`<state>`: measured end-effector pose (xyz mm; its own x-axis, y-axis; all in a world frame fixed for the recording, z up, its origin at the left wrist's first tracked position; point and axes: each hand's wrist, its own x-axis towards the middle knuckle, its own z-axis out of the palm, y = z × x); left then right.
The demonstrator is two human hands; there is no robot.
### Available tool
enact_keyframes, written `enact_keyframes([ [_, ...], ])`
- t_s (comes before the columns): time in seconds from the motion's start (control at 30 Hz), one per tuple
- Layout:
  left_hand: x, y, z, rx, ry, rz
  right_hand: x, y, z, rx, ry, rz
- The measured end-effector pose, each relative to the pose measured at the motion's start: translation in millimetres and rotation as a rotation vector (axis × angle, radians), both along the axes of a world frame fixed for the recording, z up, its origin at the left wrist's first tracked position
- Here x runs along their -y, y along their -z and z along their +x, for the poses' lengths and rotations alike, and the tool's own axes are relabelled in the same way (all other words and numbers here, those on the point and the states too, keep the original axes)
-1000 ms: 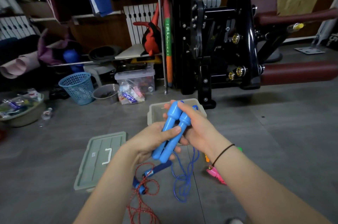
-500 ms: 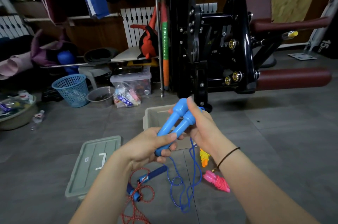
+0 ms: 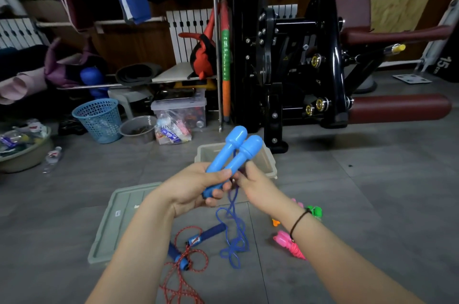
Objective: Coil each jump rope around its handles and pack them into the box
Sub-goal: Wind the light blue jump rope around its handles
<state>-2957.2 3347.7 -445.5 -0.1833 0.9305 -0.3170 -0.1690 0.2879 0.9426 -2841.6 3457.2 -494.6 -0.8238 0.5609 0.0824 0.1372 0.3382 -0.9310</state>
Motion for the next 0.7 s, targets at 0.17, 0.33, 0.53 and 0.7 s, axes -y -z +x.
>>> enact_keyframes([
  [0.17, -13, 10, -6, -0.508, -0.172, -0.106, -3, -9, 7, 0.161, 0.043, 0.192],
  [0.33, -27, 21, 21, -1.288, -0.056, -0.388, -19, -20, 27, 0.322, 0.230, 0.651],
  [0.53, -25, 13, 31, -1.315, 0.429, -0.450, -37, -18, 39, 0.317, 0.121, 0.612],
  [0.7, 5, -16, 11, -0.687, 0.583, -0.267, -37, -25, 38, 0.139, -0.059, 0.082],
])
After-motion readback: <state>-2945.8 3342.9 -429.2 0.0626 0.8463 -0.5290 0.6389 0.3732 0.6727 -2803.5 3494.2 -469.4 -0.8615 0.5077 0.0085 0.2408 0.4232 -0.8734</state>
